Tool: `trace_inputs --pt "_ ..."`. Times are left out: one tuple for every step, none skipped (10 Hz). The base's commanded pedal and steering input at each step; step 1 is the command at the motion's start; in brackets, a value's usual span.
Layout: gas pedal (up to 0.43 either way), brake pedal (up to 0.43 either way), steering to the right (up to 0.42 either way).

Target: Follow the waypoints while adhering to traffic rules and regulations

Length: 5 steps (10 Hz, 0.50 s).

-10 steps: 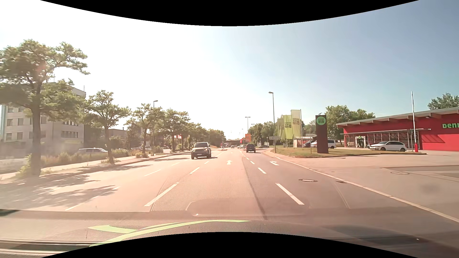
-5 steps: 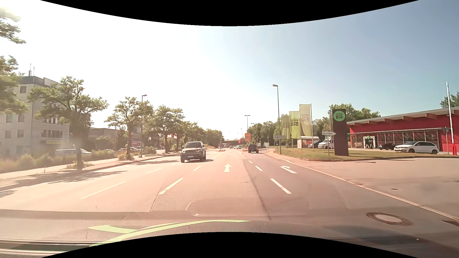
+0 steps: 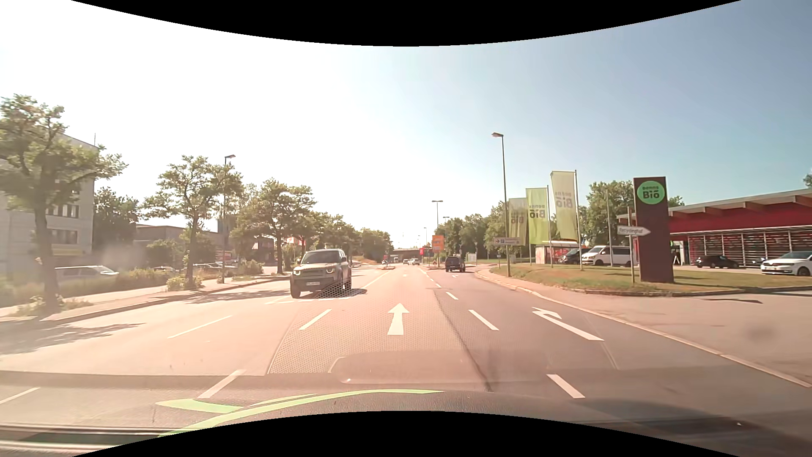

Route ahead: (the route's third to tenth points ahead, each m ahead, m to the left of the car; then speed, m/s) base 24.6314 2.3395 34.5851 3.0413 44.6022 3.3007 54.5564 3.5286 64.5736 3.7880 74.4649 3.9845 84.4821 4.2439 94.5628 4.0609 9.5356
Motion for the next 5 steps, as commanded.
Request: trace_inputs --pt "0.059 0.0 0.006" --pt "0.059 0.0 0.005" --pt "0.059 0.0 0.005" --pt "0.059 0.0 0.005" --pt "0.059 0.0 0.005"
